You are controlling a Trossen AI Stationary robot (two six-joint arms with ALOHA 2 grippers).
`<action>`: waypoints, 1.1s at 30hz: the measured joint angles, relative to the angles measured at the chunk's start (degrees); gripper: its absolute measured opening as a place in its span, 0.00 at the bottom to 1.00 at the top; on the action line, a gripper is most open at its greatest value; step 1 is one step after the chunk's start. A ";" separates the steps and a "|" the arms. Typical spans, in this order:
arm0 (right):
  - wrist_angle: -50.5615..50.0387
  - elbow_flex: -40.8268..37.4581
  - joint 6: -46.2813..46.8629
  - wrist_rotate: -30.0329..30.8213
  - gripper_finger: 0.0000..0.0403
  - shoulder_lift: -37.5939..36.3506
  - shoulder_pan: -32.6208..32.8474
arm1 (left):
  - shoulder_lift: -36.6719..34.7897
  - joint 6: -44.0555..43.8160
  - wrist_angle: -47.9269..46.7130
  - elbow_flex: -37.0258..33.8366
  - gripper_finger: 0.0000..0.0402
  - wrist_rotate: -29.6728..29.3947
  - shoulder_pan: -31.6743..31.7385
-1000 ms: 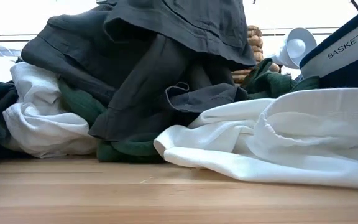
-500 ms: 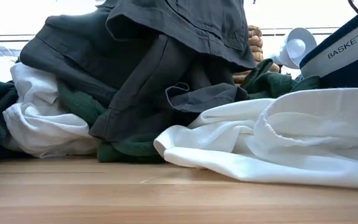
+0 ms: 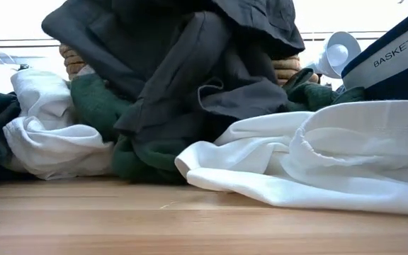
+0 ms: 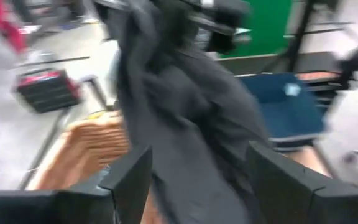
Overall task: Sort clothes
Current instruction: Put the dark gray pants into the brown laundry basket
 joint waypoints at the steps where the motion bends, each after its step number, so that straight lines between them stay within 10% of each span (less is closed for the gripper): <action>1: 0.69 0.00 -0.15 0.14 0.03 -0.54 -0.01 | -0.47 -0.25 -0.86 0.00 0.59 1.21 -0.03; 15: 1.45 0.00 -3.90 5.13 0.02 -4.15 0.00 | -3.97 -9.33 -11.86 -5.99 0.59 -3.55 0.27; 33: 1.01 0.00 -3.80 6.02 0.02 -4.18 0.00 | -28.13 -20.03 23.02 -57.37 0.71 -5.44 0.28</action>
